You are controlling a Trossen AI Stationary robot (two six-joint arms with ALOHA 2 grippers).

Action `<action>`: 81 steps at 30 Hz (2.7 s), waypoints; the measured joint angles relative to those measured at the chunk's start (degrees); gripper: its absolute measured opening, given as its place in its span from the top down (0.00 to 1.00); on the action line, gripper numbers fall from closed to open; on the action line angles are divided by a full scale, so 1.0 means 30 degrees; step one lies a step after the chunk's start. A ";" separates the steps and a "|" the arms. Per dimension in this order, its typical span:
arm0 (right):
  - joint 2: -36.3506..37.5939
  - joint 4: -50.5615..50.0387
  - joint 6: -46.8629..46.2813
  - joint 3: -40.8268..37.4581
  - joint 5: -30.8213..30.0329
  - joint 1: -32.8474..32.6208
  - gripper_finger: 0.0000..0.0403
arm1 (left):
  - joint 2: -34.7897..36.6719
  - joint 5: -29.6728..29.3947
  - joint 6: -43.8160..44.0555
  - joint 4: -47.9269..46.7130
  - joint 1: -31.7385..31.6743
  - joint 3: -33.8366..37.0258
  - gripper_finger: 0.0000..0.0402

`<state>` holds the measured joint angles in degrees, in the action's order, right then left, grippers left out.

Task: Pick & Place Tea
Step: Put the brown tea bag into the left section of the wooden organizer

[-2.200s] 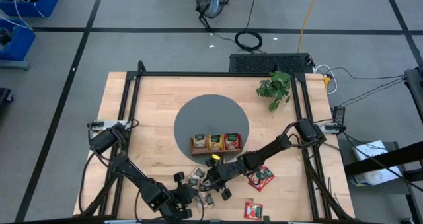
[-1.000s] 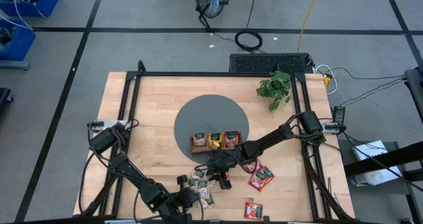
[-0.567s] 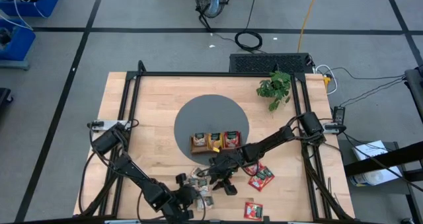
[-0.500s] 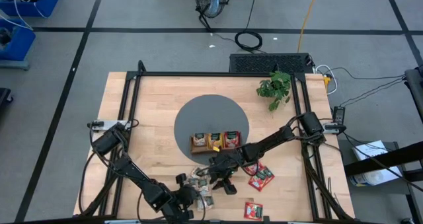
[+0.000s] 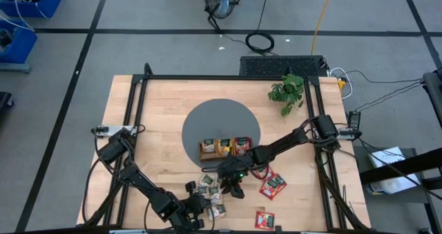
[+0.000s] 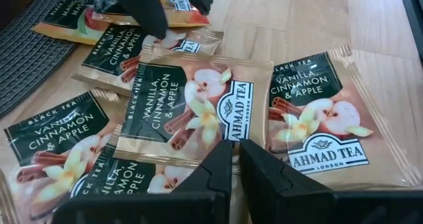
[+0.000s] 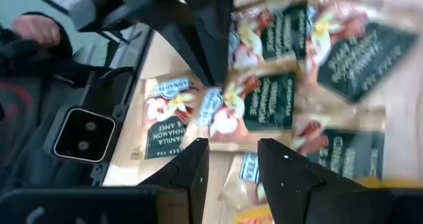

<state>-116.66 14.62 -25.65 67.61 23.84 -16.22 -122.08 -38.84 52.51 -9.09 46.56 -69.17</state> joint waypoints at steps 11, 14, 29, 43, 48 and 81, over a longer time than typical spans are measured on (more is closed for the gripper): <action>-0.0022 -0.0678 -0.1375 0.0000 -0.0388 0.0687 0.71 | -0.0023 -0.0165 -0.0277 -0.0139 0.0016 0.0029 0.91; -0.0036 -0.0719 -0.2034 0.0000 0.0275 0.0790 0.71 | -0.0037 -0.0401 -0.0335 -0.0177 0.0016 0.0044 0.91; -0.0379 -0.0417 -0.2072 0.0007 0.0083 0.0776 0.71 | -0.0161 -0.1004 -0.0765 -0.0198 -0.0395 0.0073 0.91; -0.0379 0.0091 -0.0760 0.0007 -0.0726 0.0705 0.71 | -0.0204 -0.1711 -0.1403 -0.0069 -0.0616 0.0080 0.91; -0.0379 0.0370 0.0256 0.0007 -0.1946 0.0375 0.71 | -0.0204 -0.1899 -0.1450 -0.0076 -0.0846 0.0087 0.91; 0.1839 0.0169 0.6914 -0.0015 -0.4280 -0.0011 1.00 | 0.2158 -0.3655 -0.6075 -0.0120 0.0364 -0.0546 0.91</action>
<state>-111.14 15.12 -4.91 67.57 11.00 -16.25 -115.61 -49.80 34.29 -9.45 47.66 -70.81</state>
